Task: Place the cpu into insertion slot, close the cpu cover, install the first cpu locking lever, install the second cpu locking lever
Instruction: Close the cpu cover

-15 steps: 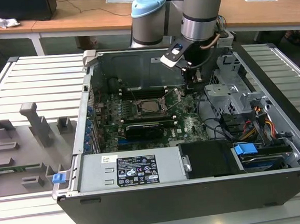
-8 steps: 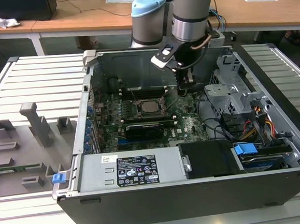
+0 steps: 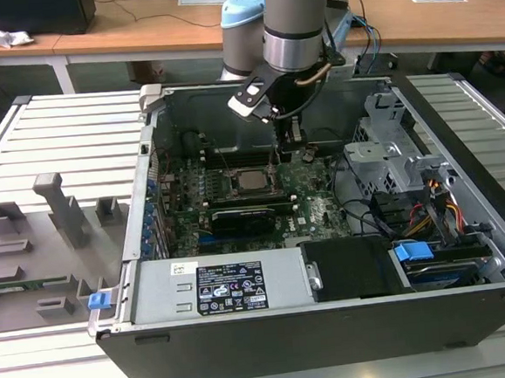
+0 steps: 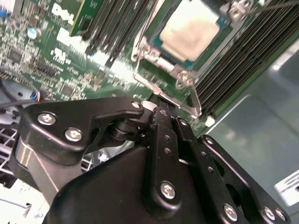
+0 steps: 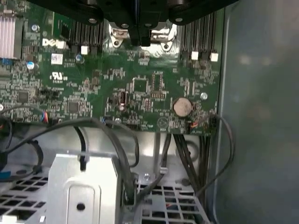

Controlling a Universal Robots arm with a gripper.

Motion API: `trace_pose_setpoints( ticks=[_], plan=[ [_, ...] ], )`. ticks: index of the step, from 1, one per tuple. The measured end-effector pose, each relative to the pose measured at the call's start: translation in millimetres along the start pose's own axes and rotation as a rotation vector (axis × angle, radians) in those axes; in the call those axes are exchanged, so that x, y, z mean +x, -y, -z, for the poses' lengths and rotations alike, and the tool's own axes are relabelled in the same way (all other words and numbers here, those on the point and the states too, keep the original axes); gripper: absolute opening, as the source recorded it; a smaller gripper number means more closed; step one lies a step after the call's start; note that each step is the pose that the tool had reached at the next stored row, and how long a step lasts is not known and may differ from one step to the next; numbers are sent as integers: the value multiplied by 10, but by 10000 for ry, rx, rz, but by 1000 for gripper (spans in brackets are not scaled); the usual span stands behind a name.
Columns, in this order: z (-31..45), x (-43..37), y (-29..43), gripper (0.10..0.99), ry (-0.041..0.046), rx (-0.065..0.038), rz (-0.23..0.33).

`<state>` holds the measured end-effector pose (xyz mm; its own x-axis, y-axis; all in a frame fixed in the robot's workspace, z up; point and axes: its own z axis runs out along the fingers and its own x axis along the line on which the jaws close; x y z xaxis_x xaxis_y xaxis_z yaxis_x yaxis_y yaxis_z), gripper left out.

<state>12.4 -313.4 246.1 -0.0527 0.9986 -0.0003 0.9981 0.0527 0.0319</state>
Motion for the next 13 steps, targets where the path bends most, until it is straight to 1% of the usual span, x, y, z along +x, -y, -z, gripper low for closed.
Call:
trace_pose_setpoints(
  ticks=[4, 8, 12, 13],
  plan=[
    [-9, 6, 110, 106, -1, 0, -1],
    [-40, 10, 193, 106, 0, 0, 0],
    [-57, 13, 254, 106, 2, 1, -1],
    [-59, 16, 292, 106, 1, 0, 0]
  ],
)
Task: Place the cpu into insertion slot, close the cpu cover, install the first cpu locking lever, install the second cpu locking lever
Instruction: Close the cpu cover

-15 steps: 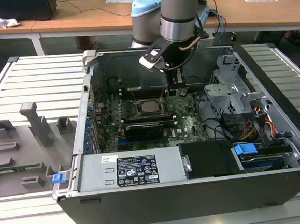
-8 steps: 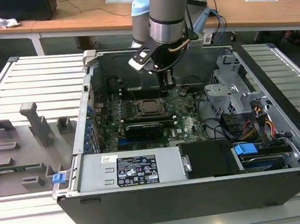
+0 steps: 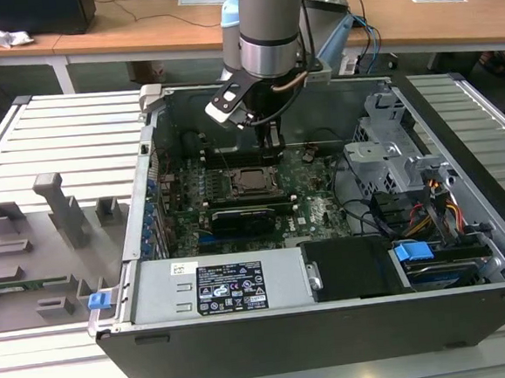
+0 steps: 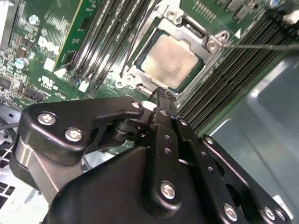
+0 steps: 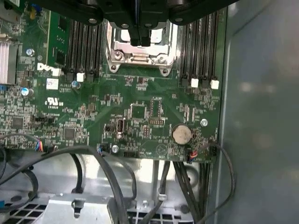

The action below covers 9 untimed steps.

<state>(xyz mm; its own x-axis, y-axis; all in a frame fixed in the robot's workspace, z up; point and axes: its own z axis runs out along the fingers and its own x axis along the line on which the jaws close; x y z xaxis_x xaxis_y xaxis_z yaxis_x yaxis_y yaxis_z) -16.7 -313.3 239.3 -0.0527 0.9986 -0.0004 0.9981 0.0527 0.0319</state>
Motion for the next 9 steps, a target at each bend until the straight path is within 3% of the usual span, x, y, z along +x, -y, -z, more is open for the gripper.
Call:
trace_pose_setpoints(
  ticks=[9],
  plan=[
    [2, 9, 144, 106, -1, 0, -2]
  ],
)
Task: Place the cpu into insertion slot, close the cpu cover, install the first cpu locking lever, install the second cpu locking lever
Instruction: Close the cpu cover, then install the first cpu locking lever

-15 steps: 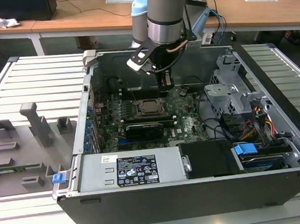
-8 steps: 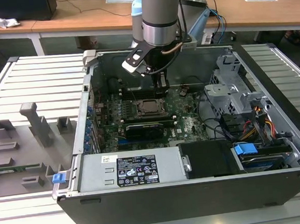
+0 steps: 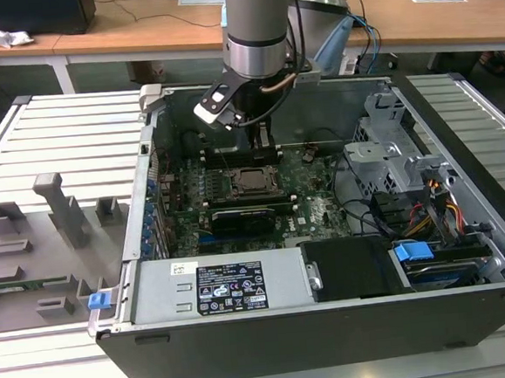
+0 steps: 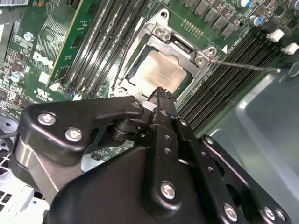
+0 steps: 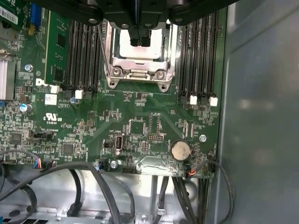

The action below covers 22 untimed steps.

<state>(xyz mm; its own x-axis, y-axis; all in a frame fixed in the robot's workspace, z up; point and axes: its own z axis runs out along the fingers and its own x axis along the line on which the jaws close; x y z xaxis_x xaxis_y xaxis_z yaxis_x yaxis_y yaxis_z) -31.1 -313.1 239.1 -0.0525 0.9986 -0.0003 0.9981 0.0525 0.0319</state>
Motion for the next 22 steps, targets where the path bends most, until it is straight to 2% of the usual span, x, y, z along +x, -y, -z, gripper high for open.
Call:
trace_pose_setpoints(
  ticks=[7, 12, 16, 20, 22],
  plan=[
    [6, 1, 34, 106, 5, 3, 2],
    [68, 1, 32, 106, 5, 0, 1],
    [197, 1, 28, 106, 5, 1, 1],
    [471, 3, 19, 106, 7, 15, 1],
    [516, 3, 17, 106, 9, 26, 1]
  ],
)
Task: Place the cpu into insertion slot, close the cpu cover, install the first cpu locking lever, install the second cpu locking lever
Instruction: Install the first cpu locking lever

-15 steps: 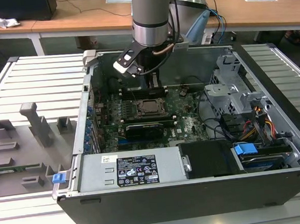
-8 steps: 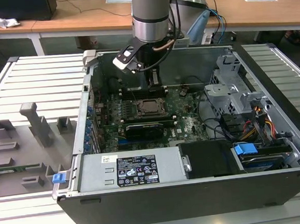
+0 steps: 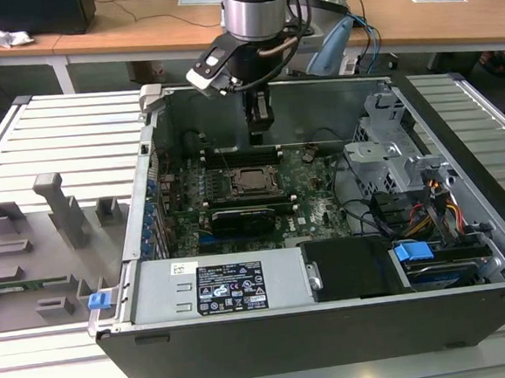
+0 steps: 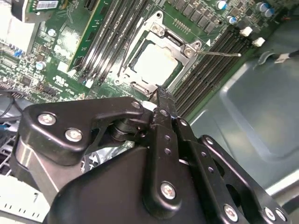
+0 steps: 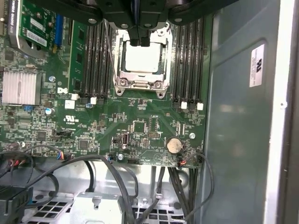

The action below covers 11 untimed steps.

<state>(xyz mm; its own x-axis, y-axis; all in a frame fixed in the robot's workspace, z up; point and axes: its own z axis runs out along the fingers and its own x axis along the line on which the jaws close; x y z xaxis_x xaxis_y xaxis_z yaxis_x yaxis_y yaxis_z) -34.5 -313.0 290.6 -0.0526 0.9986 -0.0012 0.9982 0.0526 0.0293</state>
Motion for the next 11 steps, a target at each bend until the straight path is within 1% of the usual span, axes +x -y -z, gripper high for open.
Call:
trace_pose_setpoints(
  ticks=[1, 2, 3, 4, 5, 8, 11],
  plan=[
    [14, 1, -1, 106, 23, 4, 6],
    [16, 1, -1, 106, 104, 16, 56],
    [16, 1, -2, 106, 143, 28, 158],
    [16, 1, -1, 106, 161, 33, 270],
    [17, 1, -1, 106, 196, 36, 634],
    [15, 1, -1, 106, 223, 36, 1247],
    [15, 1, 0, 106, 226, 40, 1729]
  ],
)
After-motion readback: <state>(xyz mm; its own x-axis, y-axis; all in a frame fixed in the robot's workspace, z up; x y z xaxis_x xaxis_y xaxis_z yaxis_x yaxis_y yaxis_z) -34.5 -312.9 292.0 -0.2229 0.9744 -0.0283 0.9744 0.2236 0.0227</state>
